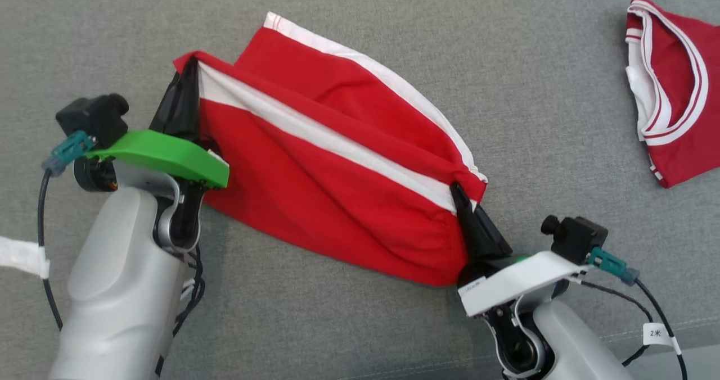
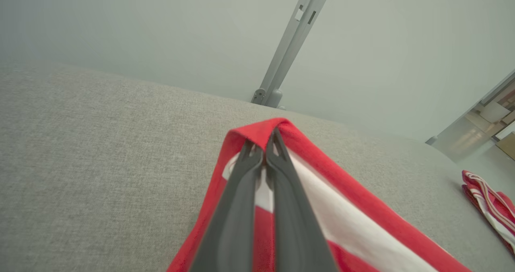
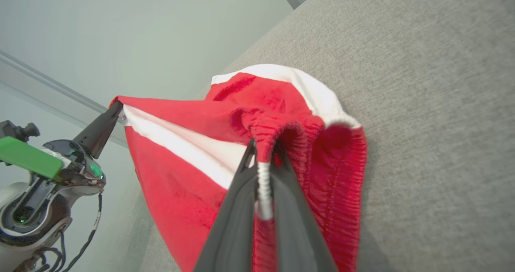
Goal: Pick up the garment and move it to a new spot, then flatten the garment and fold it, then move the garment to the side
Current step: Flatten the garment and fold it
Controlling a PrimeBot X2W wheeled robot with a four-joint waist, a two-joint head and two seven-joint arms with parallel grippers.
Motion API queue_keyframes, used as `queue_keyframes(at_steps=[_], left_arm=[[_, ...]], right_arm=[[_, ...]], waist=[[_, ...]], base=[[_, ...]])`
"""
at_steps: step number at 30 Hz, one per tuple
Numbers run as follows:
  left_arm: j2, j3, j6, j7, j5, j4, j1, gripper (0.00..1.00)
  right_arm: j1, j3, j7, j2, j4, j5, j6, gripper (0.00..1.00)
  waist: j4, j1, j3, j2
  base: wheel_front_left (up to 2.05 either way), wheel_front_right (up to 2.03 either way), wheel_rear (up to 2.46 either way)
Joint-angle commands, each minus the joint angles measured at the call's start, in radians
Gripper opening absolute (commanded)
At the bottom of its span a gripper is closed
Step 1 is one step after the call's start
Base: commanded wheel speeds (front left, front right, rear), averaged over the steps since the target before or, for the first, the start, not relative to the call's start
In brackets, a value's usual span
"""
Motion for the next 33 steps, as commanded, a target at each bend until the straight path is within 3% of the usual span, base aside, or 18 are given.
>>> queue_keyframes(at_steps=[1, 13, 26, 27, 29, 30, 31, 33], left_arm=[[-0.005, -0.004, -0.002, -0.014, 0.014, 0.043, -0.054, 0.00], [-0.039, -0.054, -0.007, -0.071, 0.070, 0.294, -0.310, 0.00], [-0.046, -0.119, -0.007, -0.076, 0.079, 0.461, -0.422, 0.00], [-0.047, -0.127, -0.007, -0.076, 0.075, 0.467, -0.424, 0.00], [-0.047, -0.139, -0.007, -0.076, 0.076, 0.479, -0.432, 0.47], [-0.047, -0.143, -0.007, -0.077, 0.074, 0.483, -0.437, 0.82], [-0.048, -0.148, -0.007, -0.077, 0.072, 0.485, -0.440, 1.00], [-0.051, -0.161, -0.007, -0.077, 0.067, 0.488, -0.442, 1.00]], right_arm=[[-0.032, -0.014, -0.004, 0.006, 0.004, 0.003, 0.000, 0.00], [-0.076, -0.042, -0.004, 0.012, -0.064, 0.055, 0.000, 0.00], [-0.079, -0.053, -0.004, 0.009, -0.078, 0.055, -0.001, 0.00], [-0.077, -0.051, -0.004, 0.010, -0.078, 0.052, -0.001, 0.05], [-0.075, -0.047, -0.004, 0.011, -0.078, 0.050, -0.001, 0.48], [-0.075, -0.046, -0.004, 0.011, -0.080, 0.049, -0.001, 0.90], [-0.076, -0.044, -0.004, 0.011, -0.084, 0.044, -0.001, 1.00], [-0.072, -0.041, -0.004, 0.013, -0.088, 0.039, -0.001, 1.00]], waist=[[-0.051, 0.0000, 0.111, 0.0070], [-0.082, 0.0000, 0.201, 0.0070], [-0.104, 0.0000, 0.192, 0.0070], [-0.104, 0.0000, 0.188, 0.0070], [-0.106, 0.0000, 0.182, 0.0070], [-0.107, 0.0000, 0.179, 0.0070], [-0.108, 0.0000, 0.176, 0.0070], [-0.110, 0.0000, 0.171, 0.0070]], base=[[0.00, 0.00, 0.00], [0.00, 0.00, 0.00], [0.00, 0.00, 0.00], [0.00, 0.00, 0.00], [0.00, 0.00, 0.00], [0.00, 0.00, 0.00], [0.00, 0.00, 0.00], [0.00, 0.00, 0.00]])
